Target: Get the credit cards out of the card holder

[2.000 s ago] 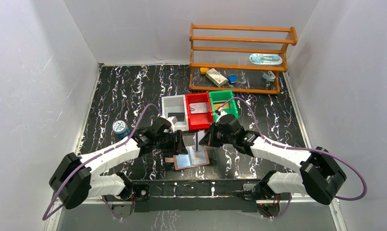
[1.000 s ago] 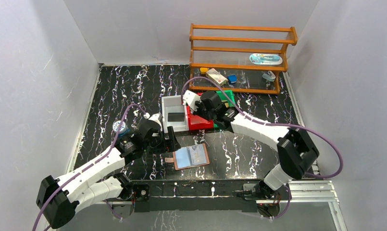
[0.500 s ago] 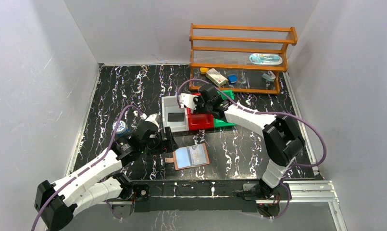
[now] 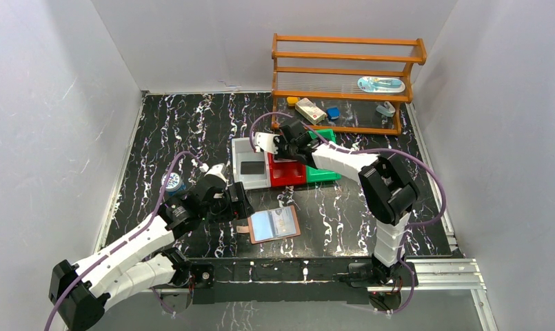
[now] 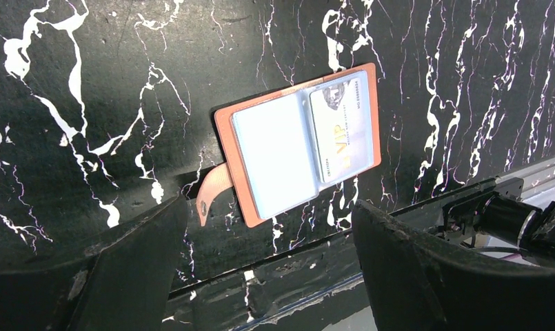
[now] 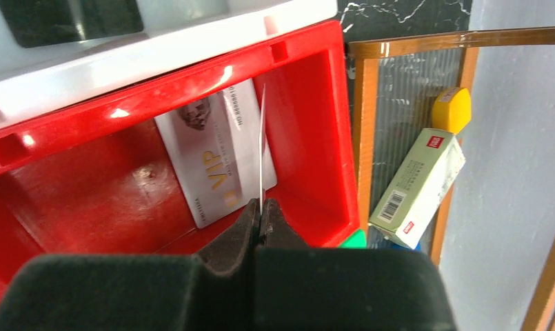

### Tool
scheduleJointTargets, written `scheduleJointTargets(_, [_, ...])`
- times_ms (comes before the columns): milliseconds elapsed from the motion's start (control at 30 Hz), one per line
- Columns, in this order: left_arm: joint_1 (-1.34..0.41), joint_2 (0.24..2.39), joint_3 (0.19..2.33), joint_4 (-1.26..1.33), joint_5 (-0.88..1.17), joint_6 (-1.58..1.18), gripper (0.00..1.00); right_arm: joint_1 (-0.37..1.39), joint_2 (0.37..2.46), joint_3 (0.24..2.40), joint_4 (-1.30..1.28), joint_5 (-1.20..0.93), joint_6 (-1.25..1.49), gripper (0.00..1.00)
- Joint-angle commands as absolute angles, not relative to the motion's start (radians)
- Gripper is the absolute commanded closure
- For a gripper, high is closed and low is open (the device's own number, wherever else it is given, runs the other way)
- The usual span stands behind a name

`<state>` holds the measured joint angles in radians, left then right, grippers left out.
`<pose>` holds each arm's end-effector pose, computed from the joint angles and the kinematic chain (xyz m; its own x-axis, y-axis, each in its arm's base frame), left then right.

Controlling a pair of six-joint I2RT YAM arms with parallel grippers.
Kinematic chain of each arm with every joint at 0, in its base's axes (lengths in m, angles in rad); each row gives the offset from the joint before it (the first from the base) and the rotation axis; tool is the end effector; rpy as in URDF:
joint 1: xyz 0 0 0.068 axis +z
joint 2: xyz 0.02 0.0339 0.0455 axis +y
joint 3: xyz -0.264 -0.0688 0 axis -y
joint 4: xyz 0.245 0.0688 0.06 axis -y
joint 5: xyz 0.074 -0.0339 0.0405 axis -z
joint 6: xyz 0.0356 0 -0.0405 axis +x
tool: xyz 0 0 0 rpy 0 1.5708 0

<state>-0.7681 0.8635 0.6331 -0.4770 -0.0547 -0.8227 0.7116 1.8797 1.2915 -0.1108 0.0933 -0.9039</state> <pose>0.1337 -0.1264 0.2454 -0.8045 -0.2404 -0.5431 0.1090 0.8391 -0.5329 0.3211 0.2725 0.2086 0.1670 -0.8890 -0.4264 -0.7517 0.1650 -0.6386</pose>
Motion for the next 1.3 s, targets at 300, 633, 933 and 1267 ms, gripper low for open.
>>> scheduleJointTargets(300, [-0.772, 0.839, 0.648, -0.511, -0.087, -0.835, 0.12, 0.705, 1.985, 1.403, -0.077, 0.134, -0.928, 0.94])
scheduleJointTargets(633, [-0.772, 0.846, 0.647, -0.515, -0.086, -0.839, 0.12, 0.705, 1.984, 1.393, -0.108, 0.125, -0.935, 0.82])
scheduleJointTargets(933, [-0.773, 0.856, 0.644, -0.515, -0.083, -0.845, 0.12, 0.704, 1.941, 1.357, -0.12, 0.087, -0.926, 0.58])
scheduleJointTargets(1267, [-0.772, 0.868, 0.642, -0.514, -0.08, -0.845, 0.12, 0.702, 1.849, 1.333, -0.127, 0.027, -0.863, 0.54])
